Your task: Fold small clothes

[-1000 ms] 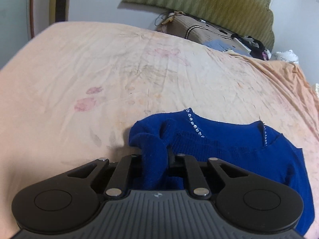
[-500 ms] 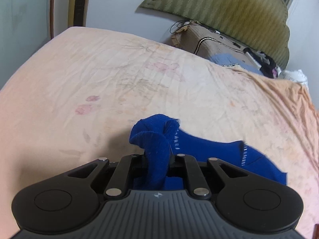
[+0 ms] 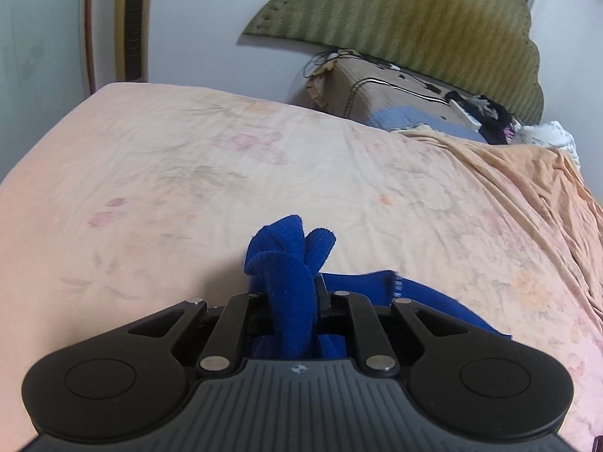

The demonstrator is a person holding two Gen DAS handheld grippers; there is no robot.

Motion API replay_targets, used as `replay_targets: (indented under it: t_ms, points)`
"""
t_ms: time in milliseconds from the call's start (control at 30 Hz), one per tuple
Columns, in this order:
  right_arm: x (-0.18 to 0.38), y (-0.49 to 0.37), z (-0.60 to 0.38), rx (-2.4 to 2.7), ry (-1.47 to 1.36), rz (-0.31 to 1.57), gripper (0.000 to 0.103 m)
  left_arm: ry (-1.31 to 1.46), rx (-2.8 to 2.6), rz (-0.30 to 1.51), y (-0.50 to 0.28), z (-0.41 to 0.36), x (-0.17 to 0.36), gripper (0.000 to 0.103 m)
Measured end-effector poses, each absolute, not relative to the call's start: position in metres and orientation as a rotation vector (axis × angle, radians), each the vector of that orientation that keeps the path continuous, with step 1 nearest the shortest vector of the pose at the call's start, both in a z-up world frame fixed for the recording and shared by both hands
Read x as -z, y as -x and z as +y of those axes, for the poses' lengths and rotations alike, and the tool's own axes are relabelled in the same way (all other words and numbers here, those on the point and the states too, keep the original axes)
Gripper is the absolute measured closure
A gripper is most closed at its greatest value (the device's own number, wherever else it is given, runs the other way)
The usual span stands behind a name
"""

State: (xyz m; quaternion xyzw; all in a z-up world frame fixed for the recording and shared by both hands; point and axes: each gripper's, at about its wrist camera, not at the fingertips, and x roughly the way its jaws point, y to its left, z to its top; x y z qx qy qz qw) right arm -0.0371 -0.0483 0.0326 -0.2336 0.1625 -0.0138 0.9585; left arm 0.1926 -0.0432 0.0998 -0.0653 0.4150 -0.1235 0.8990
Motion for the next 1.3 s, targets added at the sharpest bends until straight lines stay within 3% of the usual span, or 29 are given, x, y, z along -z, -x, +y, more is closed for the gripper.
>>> replay_targets:
  t_ms: [567,833,967,1000,1067,1133,1200,1267,1300]
  points:
    - [-0.024,0.054,-0.149,0.080,0.048,0.428,0.100,-0.017,0.354,0.897,-0.173,-0.172,-0.076,0.091]
    - [-0.002,0.046,-0.200,-0.011,-0.331,0.533,0.098,-0.098,0.368,0.928,-0.174,-0.219,-0.051,0.090]
    - [0.015,0.042,-0.225,-0.037,-0.533,0.575,0.093,-0.167,0.379,0.918,-0.174,-0.237,-0.038,0.088]
    - [0.018,0.042,-0.230,-0.040,-0.569,0.576,0.085,-0.171,0.392,0.915,-0.174,-0.240,-0.036,0.085]
    - [0.022,0.042,-0.236,-0.045,-0.614,0.577,0.085,-0.144,0.413,0.919,-0.175,-0.241,-0.035,0.083]
    - [0.024,0.042,-0.239,-0.047,-0.632,0.577,0.085,-0.101,0.433,0.935,-0.179,-0.240,-0.036,0.072]
    - [0.024,0.041,-0.239,-0.052,-0.632,0.579,0.084,-0.043,0.458,0.938,-0.181,-0.237,-0.039,0.040]
    - [0.024,0.040,-0.242,-0.053,-0.626,0.581,0.082,0.024,0.465,0.901,-0.180,-0.231,-0.046,0.023]
    - [0.024,0.040,-0.242,-0.054,-0.627,0.582,0.079,0.058,0.473,0.882,-0.180,-0.227,-0.050,0.021]
